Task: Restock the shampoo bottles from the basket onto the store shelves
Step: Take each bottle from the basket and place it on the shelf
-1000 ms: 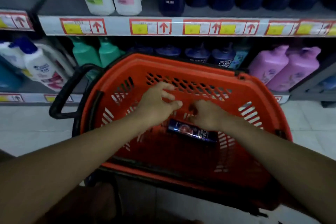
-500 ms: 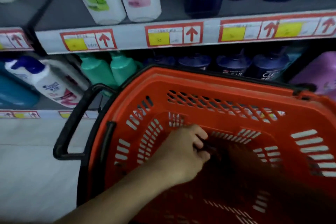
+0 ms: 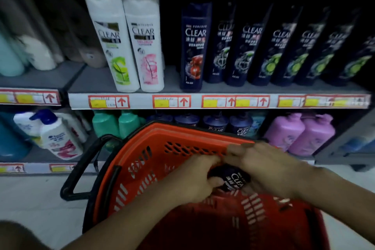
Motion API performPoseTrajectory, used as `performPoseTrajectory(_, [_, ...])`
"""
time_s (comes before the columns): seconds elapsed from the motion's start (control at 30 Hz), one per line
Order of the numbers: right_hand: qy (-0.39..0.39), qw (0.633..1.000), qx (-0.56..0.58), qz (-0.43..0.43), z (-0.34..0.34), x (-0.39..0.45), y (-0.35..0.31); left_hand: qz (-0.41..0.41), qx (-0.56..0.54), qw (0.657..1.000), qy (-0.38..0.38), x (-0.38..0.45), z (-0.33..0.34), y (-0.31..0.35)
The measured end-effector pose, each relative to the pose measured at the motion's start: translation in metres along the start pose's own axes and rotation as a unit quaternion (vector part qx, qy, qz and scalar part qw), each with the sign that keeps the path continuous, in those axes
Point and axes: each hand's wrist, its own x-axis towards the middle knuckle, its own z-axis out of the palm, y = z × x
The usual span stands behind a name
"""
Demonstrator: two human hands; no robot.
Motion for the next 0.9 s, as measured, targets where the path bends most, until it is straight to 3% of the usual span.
performPoseTrajectory(0.1, [0.045, 0.999, -0.026, -0.007, -0.043, -0.014, 0.002, 0.058, 0.04, 0.997, 0.042, -0.011, -0.021, 0.008])
performPoseTrajectory(0.23, [0.134, 0.988, -0.078, -0.01, -0.085, -0.023, -0.001, 0.082, 0.039, 0.984, 0.153, -0.017, -0.042, 0.02])
performPoseTrajectory(0.33, [0.265, 0.962, 0.052, 0.036, -0.096, -0.021, -0.001, 0.077, -0.024, 0.973, 0.217, -0.015, -0.052, 0.023])
performPoseTrajectory(0.4, [0.326, 0.904, 0.244, 0.131, -0.096, -0.014, -0.009, 0.069, -0.087, 0.961, 0.253, -0.011, -0.055, 0.025])
performPoseTrajectory(0.47, [0.349, 0.806, 0.427, 0.215, -0.089, -0.002, -0.018, 0.053, -0.157, 0.949, 0.266, -0.006, -0.057, 0.027])
performPoseTrajectory(0.53, [0.343, 0.761, 0.504, 0.223, -0.077, 0.011, -0.022, 0.051, -0.204, 0.941, 0.264, 0.001, -0.057, 0.028])
performPoseTrajectory(0.7, [0.334, 0.728, 0.547, 0.246, -0.055, 0.027, -0.024, 0.072, -0.241, 0.93, 0.27, 0.016, -0.057, 0.031])
performPoseTrajectory(0.9, [0.409, 0.722, 0.493, 0.261, -0.082, 0.061, -0.002, 0.082, -0.204, 0.895, 0.388, 0.038, -0.09, 0.044])
